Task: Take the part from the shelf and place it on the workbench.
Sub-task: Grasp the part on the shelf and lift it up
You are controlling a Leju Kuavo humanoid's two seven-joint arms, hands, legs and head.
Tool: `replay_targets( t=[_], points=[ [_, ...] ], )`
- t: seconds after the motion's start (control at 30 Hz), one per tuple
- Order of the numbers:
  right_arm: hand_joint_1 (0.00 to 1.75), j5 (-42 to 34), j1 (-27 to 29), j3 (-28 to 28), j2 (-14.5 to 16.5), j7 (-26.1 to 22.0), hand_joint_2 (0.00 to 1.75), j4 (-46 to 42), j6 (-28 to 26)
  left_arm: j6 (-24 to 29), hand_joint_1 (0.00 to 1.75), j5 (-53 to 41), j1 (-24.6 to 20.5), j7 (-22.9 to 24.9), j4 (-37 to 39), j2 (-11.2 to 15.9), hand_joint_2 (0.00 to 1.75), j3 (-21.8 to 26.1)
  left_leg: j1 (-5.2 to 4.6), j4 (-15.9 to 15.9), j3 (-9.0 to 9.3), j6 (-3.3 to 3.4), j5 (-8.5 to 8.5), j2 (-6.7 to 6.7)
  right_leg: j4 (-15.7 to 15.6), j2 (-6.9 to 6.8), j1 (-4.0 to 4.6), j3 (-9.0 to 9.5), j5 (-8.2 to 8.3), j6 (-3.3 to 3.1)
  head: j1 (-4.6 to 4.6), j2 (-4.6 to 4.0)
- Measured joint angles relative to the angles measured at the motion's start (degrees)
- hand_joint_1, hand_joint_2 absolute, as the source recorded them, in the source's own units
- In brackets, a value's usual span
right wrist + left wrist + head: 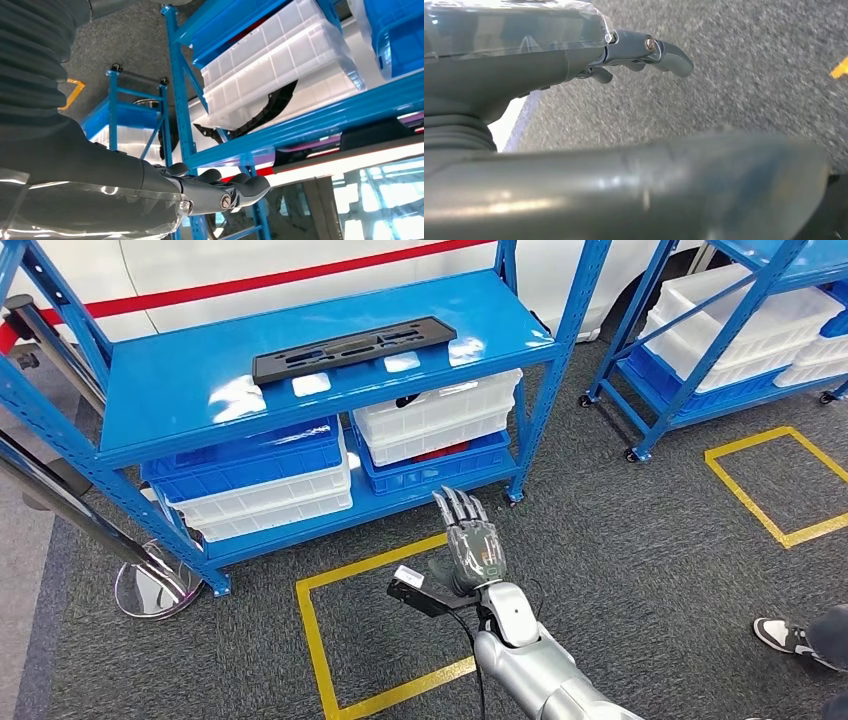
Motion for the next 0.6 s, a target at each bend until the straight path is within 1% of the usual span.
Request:
replay_targets(
  t=[0.1, 0.23, 0.33, 0.4, 0.47, 0.5, 0.53, 0.57, 0.6],
  points=[
    [0.00, -0.07, 0.07, 0.37, 0.07, -0.10, 1.75, 0.29, 0.07, -1.36, 0.00, 0.83, 0.02, -0.51, 0.00, 0.18, 0.00, 0.65, -0.10, 0.17, -0.16, 0.02, -0.02, 0.00, -0.02, -0.01, -0.09, -0.08, 0.06, 0.08, 0.00, 0.00],
    [0.00, 0.10, 0.10, 1.01, 0.15, -0.05, 1.75, 0.56, -0.44, -1.29, 0.00, 0.82, 0.02, 0.00, 0.02, 0.40, 0.00, 0.83, -0.14, 0.38, -0.41, 0.07, -0.04, -0.01, -0.01, -0.03, -0.16, -0.21, 0.15, 0.22, 0.00, 0.00],
    [0.00, 0.25, 0.09, 1.17, 0.15, 0.08, 1.75, 0.57, -0.67, -1.33, 0.00, 0.77, 0.01, 0.14, 0.02, 0.56, 0.00, 0.84, -0.21, 0.63, -0.62, 0.25, -0.09, -0.01, -0.03, -0.06, -0.26, -0.28, 0.29, 0.44, 0.00, 0.00],
    [0.00, 0.30, 0.03, 1.22, 0.15, 0.29, 1.75, 0.50, -0.70, -1.34, 0.00, 0.76, 0.01, 0.16, 0.02, 0.64, 0.00, 0.84, -0.27, 0.68, -0.86, 0.59, -0.03, -0.02, 0.08, -0.07, -0.34, -0.29, 0.59, 0.80, 0.00, 0.00],
    [0.00, 0.34, -0.13, 1.24, 0.11, 0.57, 1.75, 0.25, -0.78, -1.34, 0.00, 0.75, 0.02, 0.27, 0.02, 0.68, 0.00, 0.84, -0.13, 0.30, -0.78, 1.24, 0.04, -0.04, 0.82, -0.05, -0.42, -0.48, 0.77, 1.27, 0.01, 0.00],
    [0.00, 0.35, -0.29, 1.25, 0.08, 0.64, 1.75, 0.01, -0.83, -1.34, 0.00, 0.74, 0.01, 0.38, 0.02, 0.69, 0.00, 0.84, -0.01, 0.05, -0.58, 1.59, 0.10, -0.04, 1.95, 0.01, -0.44, -1.02, 0.27, 1.44, 0.01, 0.00],
    [0.00, 0.35, -0.47, 1.26, 0.04, 0.68, 1.75, -0.33, -0.85, -1.33, 0.00, 0.72, 0.01, 0.52, 0.02, 0.70, 0.00, 0.84, 0.09, -0.15, -0.33, 1.90, 0.14, -0.03, 3.74, 0.09, -0.47, -1.97, -0.88, 1.54, 0.05, 0.00],
    [0.00, 0.34, -0.64, 1.27, -0.02, 0.69, 1.75, -0.75, -0.85, -1.33, 0.00, 0.70, 0.01, 0.62, 0.02, 0.72, 0.00, 0.84, 0.10, -0.26, -0.18, 2.10, 0.22, 0.01, 6.69, 0.19, -0.49, -3.56, -2.62, 1.63, 0.08, 0.00],
    [0.00, 0.32, -0.77, 1.28, -0.10, 0.69, 1.75, -1.15, -0.84, -1.32, 0.00, 0.70, 0.01, 0.71, 0.02, 0.73, 0.00, 0.84, 0.06, -0.23, -0.21, 2.19, 0.25, 0.00, 10.28, 0.28, -0.48, -5.47, -4.53, 1.69, 0.10, 0.00]
  ],
)
